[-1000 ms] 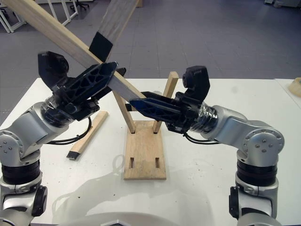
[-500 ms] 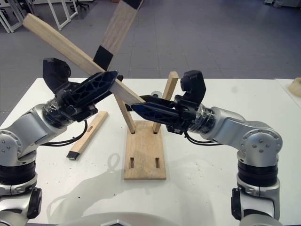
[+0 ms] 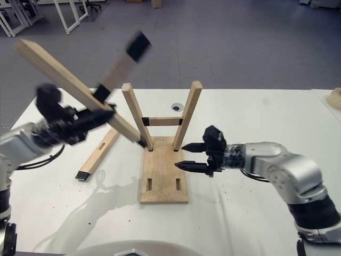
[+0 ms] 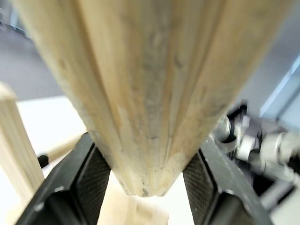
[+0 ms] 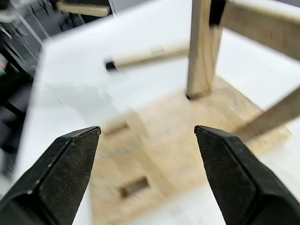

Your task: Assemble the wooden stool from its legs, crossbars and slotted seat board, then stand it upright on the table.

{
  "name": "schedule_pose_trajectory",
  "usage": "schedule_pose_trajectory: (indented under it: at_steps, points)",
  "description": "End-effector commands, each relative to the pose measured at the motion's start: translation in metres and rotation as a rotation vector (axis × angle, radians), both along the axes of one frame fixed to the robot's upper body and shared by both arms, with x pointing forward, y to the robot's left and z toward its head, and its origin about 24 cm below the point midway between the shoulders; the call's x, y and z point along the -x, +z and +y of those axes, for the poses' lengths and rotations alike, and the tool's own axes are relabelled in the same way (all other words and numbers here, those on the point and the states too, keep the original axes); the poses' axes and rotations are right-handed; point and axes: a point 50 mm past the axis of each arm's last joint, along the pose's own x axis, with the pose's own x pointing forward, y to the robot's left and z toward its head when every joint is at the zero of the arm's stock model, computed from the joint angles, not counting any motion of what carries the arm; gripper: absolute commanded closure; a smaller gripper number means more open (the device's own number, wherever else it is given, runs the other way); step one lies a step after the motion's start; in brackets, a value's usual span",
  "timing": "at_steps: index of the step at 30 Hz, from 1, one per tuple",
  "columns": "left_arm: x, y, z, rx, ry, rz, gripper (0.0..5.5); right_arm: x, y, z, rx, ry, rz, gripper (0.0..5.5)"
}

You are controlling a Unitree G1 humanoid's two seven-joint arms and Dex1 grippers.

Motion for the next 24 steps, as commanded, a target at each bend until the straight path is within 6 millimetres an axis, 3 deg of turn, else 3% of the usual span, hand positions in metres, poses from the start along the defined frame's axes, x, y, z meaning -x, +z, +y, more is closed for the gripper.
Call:
schedule_pose_trajectory:
  at_steps: [1,8,14,19,24]
  points:
    - [0.005,-0.033,-0.012,-0.174,-0.145,-0.080,3.44,0.001,-0.021,0.009,0.194,0.114,-0.114,1.81]
    - [0.003,-0.055,-0.023,-0.211,-0.222,-0.163,3.44,0.006,-0.031,0.017,0.374,0.287,-0.302,1.81]
    - [0.002,-0.068,-0.028,-0.241,-0.251,-0.172,3.44,0.005,-0.046,0.011,0.521,0.348,-0.409,1.81]
    - [-0.002,-0.073,-0.028,-0.256,-0.244,-0.176,3.44,0.003,-0.050,0.009,0.528,0.340,-0.431,1.81]
    - [-0.005,-0.092,-0.027,-0.316,-0.223,-0.158,3.45,0.003,-0.051,0.010,0.521,0.336,-0.436,1.81]
